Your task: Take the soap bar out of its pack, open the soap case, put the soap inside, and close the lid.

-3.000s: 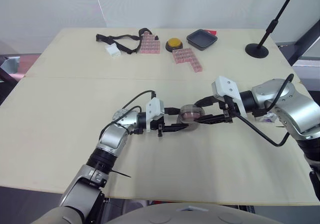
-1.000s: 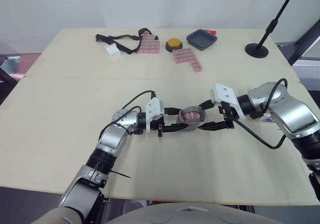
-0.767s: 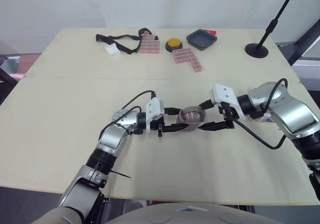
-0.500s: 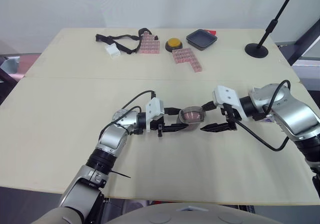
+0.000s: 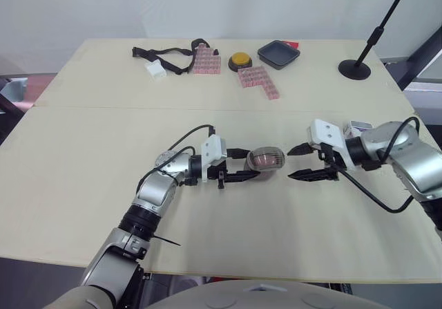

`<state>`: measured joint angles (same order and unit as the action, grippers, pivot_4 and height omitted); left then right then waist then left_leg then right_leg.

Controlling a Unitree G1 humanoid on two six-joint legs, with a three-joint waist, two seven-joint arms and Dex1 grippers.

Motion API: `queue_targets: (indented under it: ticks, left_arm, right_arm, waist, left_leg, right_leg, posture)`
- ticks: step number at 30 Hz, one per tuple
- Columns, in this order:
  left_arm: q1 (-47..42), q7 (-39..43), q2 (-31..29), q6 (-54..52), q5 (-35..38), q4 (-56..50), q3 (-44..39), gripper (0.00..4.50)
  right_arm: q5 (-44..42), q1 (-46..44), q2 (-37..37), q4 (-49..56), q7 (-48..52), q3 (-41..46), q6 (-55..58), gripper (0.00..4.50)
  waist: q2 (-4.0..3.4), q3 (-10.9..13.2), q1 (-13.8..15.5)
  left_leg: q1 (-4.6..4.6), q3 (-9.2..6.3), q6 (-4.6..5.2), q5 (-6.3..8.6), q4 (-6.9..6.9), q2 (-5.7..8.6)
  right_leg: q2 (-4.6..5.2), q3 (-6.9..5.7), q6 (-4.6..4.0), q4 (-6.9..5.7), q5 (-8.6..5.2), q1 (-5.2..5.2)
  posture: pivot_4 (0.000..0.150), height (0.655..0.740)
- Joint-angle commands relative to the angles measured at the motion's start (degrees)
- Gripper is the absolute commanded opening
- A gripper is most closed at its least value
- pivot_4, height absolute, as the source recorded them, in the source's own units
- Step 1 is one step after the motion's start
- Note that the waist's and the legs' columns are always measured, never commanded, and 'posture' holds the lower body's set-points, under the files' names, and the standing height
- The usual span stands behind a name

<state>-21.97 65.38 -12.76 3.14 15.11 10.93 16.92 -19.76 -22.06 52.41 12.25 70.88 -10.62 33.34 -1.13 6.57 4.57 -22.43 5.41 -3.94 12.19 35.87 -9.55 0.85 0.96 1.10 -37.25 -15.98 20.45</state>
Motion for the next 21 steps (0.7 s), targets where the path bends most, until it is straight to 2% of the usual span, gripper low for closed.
queue_targets:
  ticks: [1, 3, 4, 6, 11, 21]
  left_arm:
    - [0.1, 0.0, -0.6, 0.0, 0.1, -1.4, -0.2, 1.87]
    - [0.1, 0.0, -0.7, 0.0, 0.2, -1.5, -0.2, 1.87]
    - [0.2, 0.0, -0.7, -0.1, 0.2, -1.5, -0.3, 1.87]
    - [0.2, 0.0, -0.8, -0.2, 0.2, -1.7, -0.3, 1.87]
    - [0.4, 0.0, -1.0, -0.3, 0.3, -1.8, -0.4, 1.87]
    - [0.4, 0.0, -1.0, -0.3, 0.2, -1.9, -0.2, 1.87]
  right_arm:
    - [-0.4, 1.5, 1.1, 0.5, -1.2, 4.0, -1.7, 1.72]
    - [-0.2, 2.9, 1.2, 0.4, -1.7, 5.4, -3.0, 1.26]
    - [-0.3, 3.5, 1.3, 0.5, -1.8, 6.0, -3.3, 0.73]
    - [-1.0, 4.9, 2.0, 1.3, -1.4, 7.2, -3.5, 0.10]
    - [-4.4, 6.2, 4.2, 6.5, 0.8, 8.7, -0.9, 0.04]
    - [-8.2, 3.9, 2.2, 11.8, -1.7, 8.2, 3.4, 0.04]
  waist:
    - [0.00, 0.0, 0.0]
    - [0.00, 0.0, -0.1]
    - [0.00, 0.0, -0.1]
    - [0.00, 0.0, 0.0]
    - [0.00, 0.0, -0.1]
    - [0.00, 0.0, 0.0]
  left_leg:
    - [0.00, 0.00, 0.00, 0.00, 0.00, 0.00]
    - [-0.01, 0.00, 0.00, 0.00, -0.01, 0.00]
    - [0.00, 0.00, 0.00, 0.00, -0.01, 0.00]
    - [0.00, 0.00, 0.00, 0.00, -0.01, 0.00]
    - [0.00, 0.00, 0.01, 0.01, -0.03, 0.00]
    - [0.04, 0.01, 0.02, 0.01, -0.03, 0.00]
  right_leg:
    - [0.00, 0.00, 0.00, 0.00, 0.00, 0.00]
    - [0.00, 0.00, 0.00, 0.00, 0.00, 0.00]
    - [0.00, 0.00, 0.00, 0.00, 0.00, 0.00]
    - [0.00, 0.01, 0.00, 0.00, 0.00, 0.00]
    - [0.00, 0.00, 0.00, 0.04, 0.00, 0.00]
    - [0.00, 0.02, 0.00, 0.02, 0.00, 0.00]
  posture:
    - [0.150, 0.7400]
    - [0.150, 0.7400]
    - [0.150, 0.7400]
    - [0.150, 0.7400]
    - [0.150, 0.7400]
    - [0.150, 0.7400]
